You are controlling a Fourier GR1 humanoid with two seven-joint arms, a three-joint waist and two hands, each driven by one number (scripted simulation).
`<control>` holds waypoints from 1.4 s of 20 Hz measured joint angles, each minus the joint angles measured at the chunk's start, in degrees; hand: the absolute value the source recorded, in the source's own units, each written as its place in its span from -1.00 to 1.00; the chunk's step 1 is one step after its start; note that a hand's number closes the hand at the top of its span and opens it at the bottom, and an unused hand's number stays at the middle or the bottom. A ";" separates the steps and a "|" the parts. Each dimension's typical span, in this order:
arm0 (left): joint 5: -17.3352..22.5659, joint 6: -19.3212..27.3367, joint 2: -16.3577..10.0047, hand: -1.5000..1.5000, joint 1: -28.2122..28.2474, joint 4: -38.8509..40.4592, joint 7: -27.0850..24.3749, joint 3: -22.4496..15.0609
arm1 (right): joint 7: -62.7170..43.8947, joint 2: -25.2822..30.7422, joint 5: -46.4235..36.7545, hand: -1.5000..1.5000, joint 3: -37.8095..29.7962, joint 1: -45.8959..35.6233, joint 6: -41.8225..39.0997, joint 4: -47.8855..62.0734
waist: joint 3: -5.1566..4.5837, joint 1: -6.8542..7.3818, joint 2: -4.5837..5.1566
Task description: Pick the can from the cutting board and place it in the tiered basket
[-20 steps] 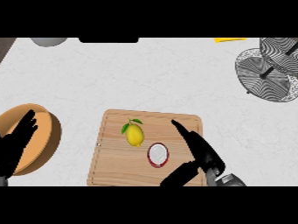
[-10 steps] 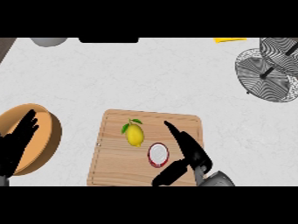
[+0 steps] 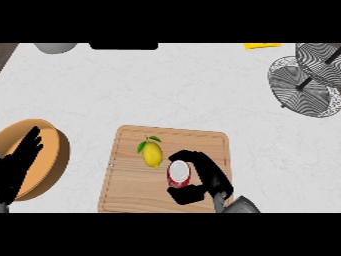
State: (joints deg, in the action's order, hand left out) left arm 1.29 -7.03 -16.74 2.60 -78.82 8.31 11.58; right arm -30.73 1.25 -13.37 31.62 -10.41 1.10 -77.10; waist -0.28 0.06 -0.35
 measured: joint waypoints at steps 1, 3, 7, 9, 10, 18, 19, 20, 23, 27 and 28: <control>0.26 -0.52 -0.33 0.00 -0.07 0.02 0.05 0.38 | 1.59 -0.14 -0.54 1.00 0.02 0.22 0.77 0.38 | 0.01 -0.01 0.01; -0.17 -0.44 -0.02 0.00 -0.08 0.34 -0.15 0.54 | 2.45 -0.40 -1.02 1.00 1.07 -0.17 2.87 0.74 | 0.06 0.02 0.04; -0.32 -0.85 0.28 0.00 0.59 -0.65 0.37 1.07 | 3.20 -0.73 -2.60 1.00 0.82 1.60 5.42 -1.84 | 0.16 0.01 0.13; -0.65 -0.72 0.78 0.00 0.42 -1.45 1.09 0.77 | 2.66 -0.84 -3.22 1.00 -0.03 1.55 6.44 -2.62 | 0.21 0.02 0.20; -0.68 -1.00 0.64 0.00 0.23 -1.07 0.97 0.99 | 2.28 -0.92 -3.58 1.00 -0.16 1.29 7.32 -2.72 | 0.23 0.02 0.23; -1.10 -1.63 0.63 0.00 -0.93 -1.42 1.16 0.24 | -16.77 1.70 -17.36 1.00 -8.83 -15.08 16.59 7.92 | -0.29 2.51 1.03; -1.21 -1.61 0.63 0.00 -1.20 -1.46 1.06 0.12 | -19.53 2.51 -19.57 1.00 -9.74 -17.53 17.32 9.71 | -0.38 2.92 1.11; -1.29 -1.68 0.70 0.00 -1.56 -1.54 1.20 -0.15 | -21.94 3.27 -21.88 1.00 -10.44 -20.02 17.81 11.59 | -0.41 3.31 1.17; -1.33 -2.24 0.44 0.00 -2.36 -1.38 1.52 -0.57 | -28.04 5.46 -28.66 1.00 -12.44 -28.01 18.27 16.90 | -0.46 4.32 1.23; -1.73 -2.30 0.61 0.00 -3.19 -1.29 1.91 -1.23 | -32.67 7.92 -37.79 1.00 -14.26 -38.48 17.39 23.59 | -0.40 5.10 1.11; -1.83 -2.23 0.88 0.00 -3.47 -1.48 2.17 -1.58 | -33.68 8.17 -40.01 1.00 -14.58 -40.91 17.15 25.22 | -0.37 5.24 1.07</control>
State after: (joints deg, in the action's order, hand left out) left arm -0.54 -9.26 -15.87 -0.87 -80.31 10.48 10.01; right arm -64.40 9.42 -53.38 17.04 -51.32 18.25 -51.87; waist -0.65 5.29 0.72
